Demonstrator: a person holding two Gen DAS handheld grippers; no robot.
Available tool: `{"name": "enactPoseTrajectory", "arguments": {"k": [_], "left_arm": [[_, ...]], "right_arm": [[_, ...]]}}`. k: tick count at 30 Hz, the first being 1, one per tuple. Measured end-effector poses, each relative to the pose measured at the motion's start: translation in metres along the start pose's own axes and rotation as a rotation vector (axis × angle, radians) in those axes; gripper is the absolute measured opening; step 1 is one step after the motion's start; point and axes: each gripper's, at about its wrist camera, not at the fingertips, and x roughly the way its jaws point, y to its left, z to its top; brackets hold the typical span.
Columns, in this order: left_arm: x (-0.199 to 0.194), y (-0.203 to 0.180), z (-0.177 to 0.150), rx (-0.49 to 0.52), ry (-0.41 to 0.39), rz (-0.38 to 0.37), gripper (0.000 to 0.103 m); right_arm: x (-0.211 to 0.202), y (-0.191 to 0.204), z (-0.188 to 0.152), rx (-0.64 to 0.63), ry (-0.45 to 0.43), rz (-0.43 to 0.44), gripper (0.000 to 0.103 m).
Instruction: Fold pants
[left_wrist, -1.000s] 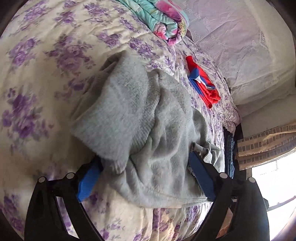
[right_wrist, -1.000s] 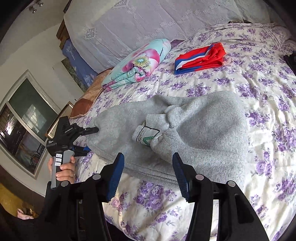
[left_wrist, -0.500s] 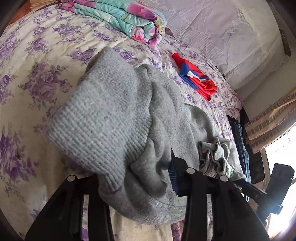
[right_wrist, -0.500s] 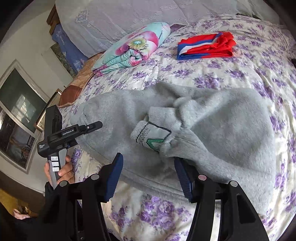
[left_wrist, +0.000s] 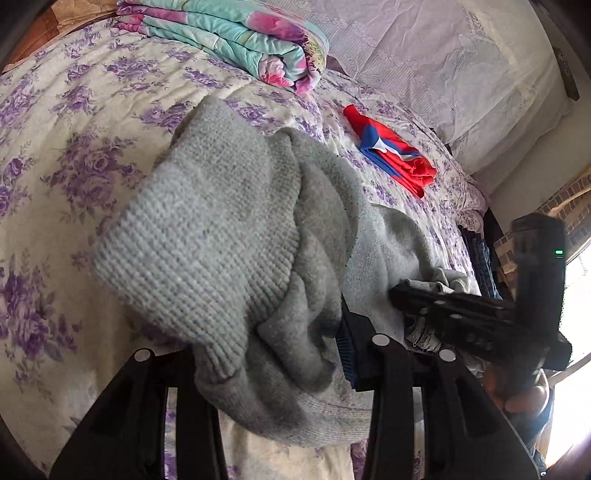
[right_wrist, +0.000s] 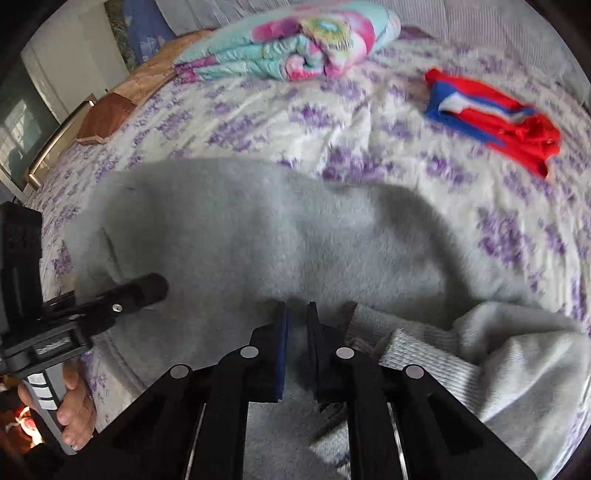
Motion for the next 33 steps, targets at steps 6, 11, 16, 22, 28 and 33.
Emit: {"name": "enactPoseTrajectory", "arguments": {"k": [6,11,16,22,28,33], "left_arm": [[0.001,-0.001,0.0,0.004,-0.002,0.014,0.039],[-0.001,-0.002,0.002,-0.008,0.006,0.018,0.038],[-0.016,-0.031,0.008,0.044,-0.024,0.07,0.035],[-0.034,-0.101,0.014,0.194,-0.081,0.132,0.028],[-0.032,-0.202,-0.007,0.417,-0.092,0.148,0.024],[0.006,-0.291,-0.048,0.628,-0.002,0.119,0.024]], "right_arm": [[-0.01,-0.005,-0.004,0.041,-0.024,0.056,0.009],[-0.098,-0.023,-0.034,0.08,-0.221,0.212,0.013],[-0.184,-0.07,-0.093,0.158,-0.452,0.146,0.034],[-0.204,-0.134,-0.16,0.319,-0.525,0.131,0.039],[-0.208,-0.179,-0.203,0.409,-0.587,0.175,0.039],[-0.217,-0.208,-0.229,0.463,-0.633,0.177,0.039]]}}
